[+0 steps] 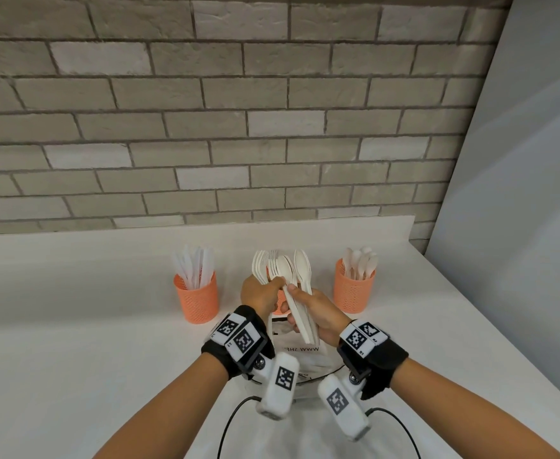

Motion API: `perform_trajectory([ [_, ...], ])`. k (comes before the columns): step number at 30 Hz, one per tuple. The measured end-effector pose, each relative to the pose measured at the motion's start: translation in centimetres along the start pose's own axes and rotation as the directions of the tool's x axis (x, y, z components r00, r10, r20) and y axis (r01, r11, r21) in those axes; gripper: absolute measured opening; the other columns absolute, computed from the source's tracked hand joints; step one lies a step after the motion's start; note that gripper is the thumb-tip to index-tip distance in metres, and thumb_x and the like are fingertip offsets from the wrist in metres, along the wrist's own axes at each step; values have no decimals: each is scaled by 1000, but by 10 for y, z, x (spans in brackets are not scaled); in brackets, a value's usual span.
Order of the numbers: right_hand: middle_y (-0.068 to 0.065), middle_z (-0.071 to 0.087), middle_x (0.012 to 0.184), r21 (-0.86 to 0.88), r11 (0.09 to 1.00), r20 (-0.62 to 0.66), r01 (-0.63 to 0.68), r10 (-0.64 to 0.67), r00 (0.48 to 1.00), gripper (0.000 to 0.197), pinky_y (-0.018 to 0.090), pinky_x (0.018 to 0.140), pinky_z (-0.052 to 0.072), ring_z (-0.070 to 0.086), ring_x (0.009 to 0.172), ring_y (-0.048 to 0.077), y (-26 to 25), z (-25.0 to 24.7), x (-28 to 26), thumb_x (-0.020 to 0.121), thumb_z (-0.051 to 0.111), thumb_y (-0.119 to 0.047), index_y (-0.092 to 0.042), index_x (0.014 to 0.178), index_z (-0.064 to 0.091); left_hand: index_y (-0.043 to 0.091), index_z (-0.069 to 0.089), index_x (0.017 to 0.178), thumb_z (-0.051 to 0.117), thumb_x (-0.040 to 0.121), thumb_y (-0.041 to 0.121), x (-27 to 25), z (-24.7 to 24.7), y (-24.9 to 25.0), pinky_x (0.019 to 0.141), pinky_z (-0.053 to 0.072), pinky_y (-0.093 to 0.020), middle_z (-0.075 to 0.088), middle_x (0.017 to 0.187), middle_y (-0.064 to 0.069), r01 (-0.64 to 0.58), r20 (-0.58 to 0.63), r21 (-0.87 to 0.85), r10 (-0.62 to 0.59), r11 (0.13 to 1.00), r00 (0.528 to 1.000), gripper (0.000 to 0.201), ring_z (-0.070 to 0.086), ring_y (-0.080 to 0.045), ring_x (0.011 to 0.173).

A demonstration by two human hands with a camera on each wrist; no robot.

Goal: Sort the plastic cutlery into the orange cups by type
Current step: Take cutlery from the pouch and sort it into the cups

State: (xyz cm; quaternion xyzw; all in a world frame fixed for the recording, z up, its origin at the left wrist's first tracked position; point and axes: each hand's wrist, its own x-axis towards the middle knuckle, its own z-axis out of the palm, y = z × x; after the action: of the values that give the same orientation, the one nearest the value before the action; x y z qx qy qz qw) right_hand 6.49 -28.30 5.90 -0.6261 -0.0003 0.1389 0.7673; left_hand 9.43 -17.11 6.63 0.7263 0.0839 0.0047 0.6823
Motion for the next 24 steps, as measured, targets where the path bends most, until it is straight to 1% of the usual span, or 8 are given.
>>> perform_trajectory([
  [3,9,58,73,-4,1000,-9,20,-20,1000,23,18,38,47,55,39,6,1,0,-1,99,41,-25,-10,100,58,3,60,71,49,88,8,2,2,-2,46,35,-21,57,60,-10,-5,-31,-4,5,1000,1000,21,47,-17,46],
  [6,7,60,70,-7,999,-32,46,-46,998,24,17,35,43,53,39,6,3,1,0,98,43,-25,-11,110,59,-2,61,83,45,91,9,6,2,-7,37,36,-17,54,58,-11,61,-27,-60,-62,996,998,21,46,-12,36],
  [10,0,66,63,-45,994,-65,96,-99,993,22,18,38,45,57,43,5,4,4,-1,96,47,-23,-9,107,61,-3,60,82,42,96,15,4,-1,-8,42,40,-21,56,62,-11,110,-54,-139,-118,984,992,28,48,-17,44],
  [12,2,64,66,-56,993,-84,103,-107,991,22,18,37,46,57,43,3,4,5,-1,96,47,-22,-9,111,59,2,56,70,44,96,16,0,-4,-4,49,41,-24,53,61,-8,107,-41,-124,-112,987,993,32,47,-16,48],
  [14,5,59,70,-88,992,-134,86,-97,986,24,17,35,43,53,39,3,5,3,0,96,48,-25,-11,114,55,7,49,61,48,94,14,-4,-6,-1,48,40,-22,45,58,-5,130,17,-113,-129,985,992,34,43,-14,46],
  [18,1,48,63,-118,992,-225,54,-79,971,13,18,35,40,44,35,5,4,-11,-2,97,47,-26,-15,104,51,5,51,75,49,94,7,-13,-9,5,42,49,-19,46,58,-6,274,265,-199,-218,941,939,19,49,-12,41],
  [22,-4,45,52,-145,989,-319,30,-75,945,11,18,38,37,39,35,7,2,-30,-4,93,54,-25,-15,90,50,10,45,79,45,94,3,-13,-10,5,40,46,-19,49,41,2,289,463,33,-271,957,844,17,44,-7,32],
  [24,-6,43,44,-134,991,-366,22,-70,928,14,19,38,35,38,33,7,0,-41,-4,91,57,-24,-16,84,49,12,46,81,45,94,4,-2,-13,8,37,39,-17,45,37,6,234,471,137,-271,962,840,16,38,-5,30],
])
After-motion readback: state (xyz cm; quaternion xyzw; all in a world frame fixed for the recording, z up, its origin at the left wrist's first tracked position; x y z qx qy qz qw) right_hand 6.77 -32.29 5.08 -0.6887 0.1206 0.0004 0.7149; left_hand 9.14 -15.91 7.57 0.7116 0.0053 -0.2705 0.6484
